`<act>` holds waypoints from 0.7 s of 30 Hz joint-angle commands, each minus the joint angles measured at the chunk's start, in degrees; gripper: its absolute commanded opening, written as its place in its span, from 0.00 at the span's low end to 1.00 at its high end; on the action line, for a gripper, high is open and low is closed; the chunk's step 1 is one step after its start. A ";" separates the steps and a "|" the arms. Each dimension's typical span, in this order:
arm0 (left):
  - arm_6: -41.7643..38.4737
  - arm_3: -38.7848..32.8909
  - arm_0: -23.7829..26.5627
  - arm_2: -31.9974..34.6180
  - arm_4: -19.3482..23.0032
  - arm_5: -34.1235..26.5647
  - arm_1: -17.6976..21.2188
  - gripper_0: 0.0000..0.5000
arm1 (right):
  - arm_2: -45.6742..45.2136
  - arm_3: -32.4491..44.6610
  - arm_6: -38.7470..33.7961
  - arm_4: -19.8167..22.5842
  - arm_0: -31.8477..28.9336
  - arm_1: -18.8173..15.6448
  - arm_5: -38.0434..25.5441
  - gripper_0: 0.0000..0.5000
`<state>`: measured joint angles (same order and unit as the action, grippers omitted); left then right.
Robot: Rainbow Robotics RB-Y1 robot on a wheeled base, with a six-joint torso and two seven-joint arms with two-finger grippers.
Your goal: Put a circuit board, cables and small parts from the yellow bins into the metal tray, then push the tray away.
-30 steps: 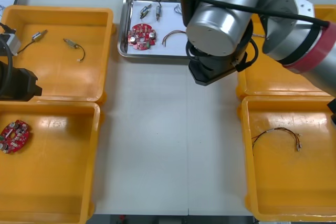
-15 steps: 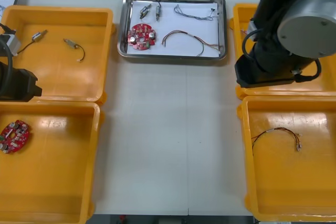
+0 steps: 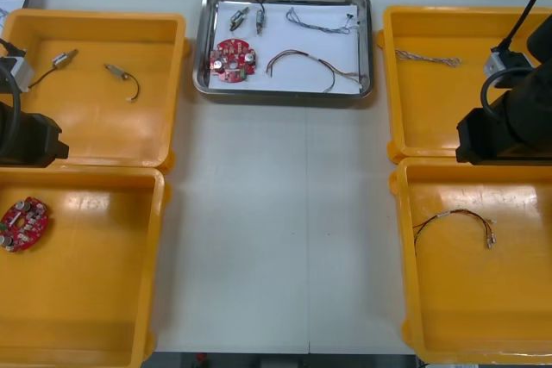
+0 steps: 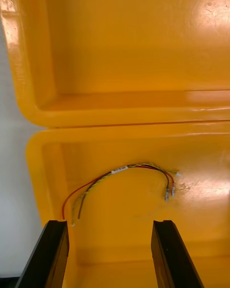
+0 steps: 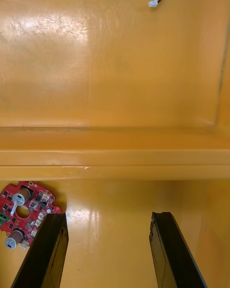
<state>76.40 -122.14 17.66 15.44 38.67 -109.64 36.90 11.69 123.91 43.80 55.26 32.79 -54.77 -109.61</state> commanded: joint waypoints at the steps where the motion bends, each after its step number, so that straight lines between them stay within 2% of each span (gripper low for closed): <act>1: 1.29 -0.73 -0.70 1.43 -0.26 -0.36 -0.51 1.00 | -8.00 1.69 5.33 0.37 -5.63 -2.18 -0.39 1.00; 6: 1.29 -0.73 -0.70 1.43 -0.26 -0.36 -0.51 1.00 | -12.13 1.69 6.21 -0.33 -10.38 -2.18 -0.39 1.00; 12: 1.29 -0.73 -0.70 1.43 -0.26 -0.36 -0.51 1.00 | -14.68 1.34 7.18 -3.05 -14.86 -1.83 -0.39 1.00; 21: 1.29 -0.73 -0.70 1.43 -0.26 -0.36 -0.51 1.00 | -16.79 1.34 9.55 -7.36 -19.78 0.80 0.89 1.00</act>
<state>76.40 -122.14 17.65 15.44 38.67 -109.64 36.90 -2.67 123.94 49.24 49.59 14.97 -54.69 -109.50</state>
